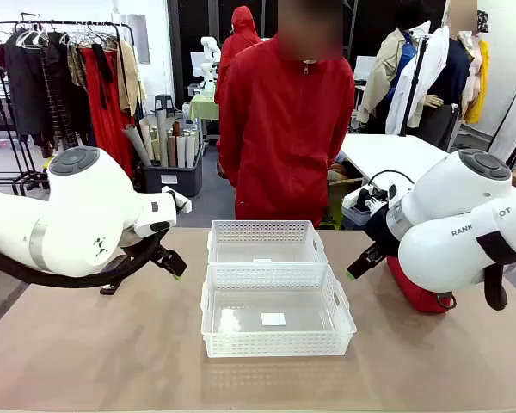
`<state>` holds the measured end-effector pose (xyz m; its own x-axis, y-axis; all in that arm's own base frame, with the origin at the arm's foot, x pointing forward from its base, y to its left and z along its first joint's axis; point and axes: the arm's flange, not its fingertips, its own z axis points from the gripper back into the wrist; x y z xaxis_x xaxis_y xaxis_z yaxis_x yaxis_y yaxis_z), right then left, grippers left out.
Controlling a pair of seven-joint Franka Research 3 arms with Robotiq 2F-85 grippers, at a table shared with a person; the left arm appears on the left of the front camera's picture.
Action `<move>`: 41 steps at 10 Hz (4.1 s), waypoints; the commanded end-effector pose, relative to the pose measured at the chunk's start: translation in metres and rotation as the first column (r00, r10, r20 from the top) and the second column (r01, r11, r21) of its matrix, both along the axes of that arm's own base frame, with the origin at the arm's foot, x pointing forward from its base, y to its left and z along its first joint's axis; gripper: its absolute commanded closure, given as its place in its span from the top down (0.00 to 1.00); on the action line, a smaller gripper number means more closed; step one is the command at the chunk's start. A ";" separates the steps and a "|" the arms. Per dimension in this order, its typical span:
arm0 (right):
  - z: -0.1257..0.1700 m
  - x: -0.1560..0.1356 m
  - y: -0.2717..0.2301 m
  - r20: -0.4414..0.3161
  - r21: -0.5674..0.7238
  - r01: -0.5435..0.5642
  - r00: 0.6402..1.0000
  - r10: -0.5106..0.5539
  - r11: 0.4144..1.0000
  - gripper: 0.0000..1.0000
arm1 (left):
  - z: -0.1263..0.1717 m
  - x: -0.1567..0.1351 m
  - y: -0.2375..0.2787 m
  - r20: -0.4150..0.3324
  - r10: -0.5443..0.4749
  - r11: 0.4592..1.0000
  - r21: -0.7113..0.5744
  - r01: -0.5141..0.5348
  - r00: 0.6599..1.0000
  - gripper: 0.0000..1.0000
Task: Distribute items into two baskets.
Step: Pick up the Pencil pouch that the person points to.
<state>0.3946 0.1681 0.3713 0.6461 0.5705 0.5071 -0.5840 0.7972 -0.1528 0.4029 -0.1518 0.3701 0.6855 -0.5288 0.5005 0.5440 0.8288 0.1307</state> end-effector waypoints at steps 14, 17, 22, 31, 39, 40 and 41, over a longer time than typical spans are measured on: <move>0.000 0.000 0.000 0.000 0.000 0.000 1.000 0.000 1.000 1.00 | 0.000 0.000 0.000 0.000 0.000 1.000 0.000 0.000 1.000 1.00; 0.000 0.000 0.000 0.000 0.000 0.000 1.000 0.000 1.000 1.00 | 0.000 0.000 0.000 0.000 0.000 1.000 0.000 0.000 1.000 1.00; 0.020 0.011 0.009 -0.095 0.112 0.044 0.995 -0.034 0.993 1.00 | 0.016 -0.016 0.019 -0.025 -0.070 0.997 -0.037 0.069 0.997 1.00; 0.048 0.033 0.005 -0.330 0.255 0.166 0.941 -0.076 0.953 1.00 | 0.063 -0.007 0.031 0.103 -0.209 0.957 -0.181 0.225 0.972 1.00; 0.053 0.040 0.008 -0.388 0.306 0.179 0.920 -0.050 0.935 1.00 | 0.077 -0.004 0.027 -0.010 -0.333 0.937 -0.111 0.330 0.943 1.00; 0.059 0.044 0.007 -0.404 0.348 0.193 0.914 -0.039 0.917 1.00 | 0.083 -0.001 0.030 -0.081 -0.342 0.937 -0.100 0.334 0.936 1.00; 0.066 0.047 0.005 -0.429 0.396 0.225 0.902 -0.037 0.890 1.00 | 0.088 0.000 0.031 -0.139 -0.366 0.928 -0.129 0.350 0.920 1.00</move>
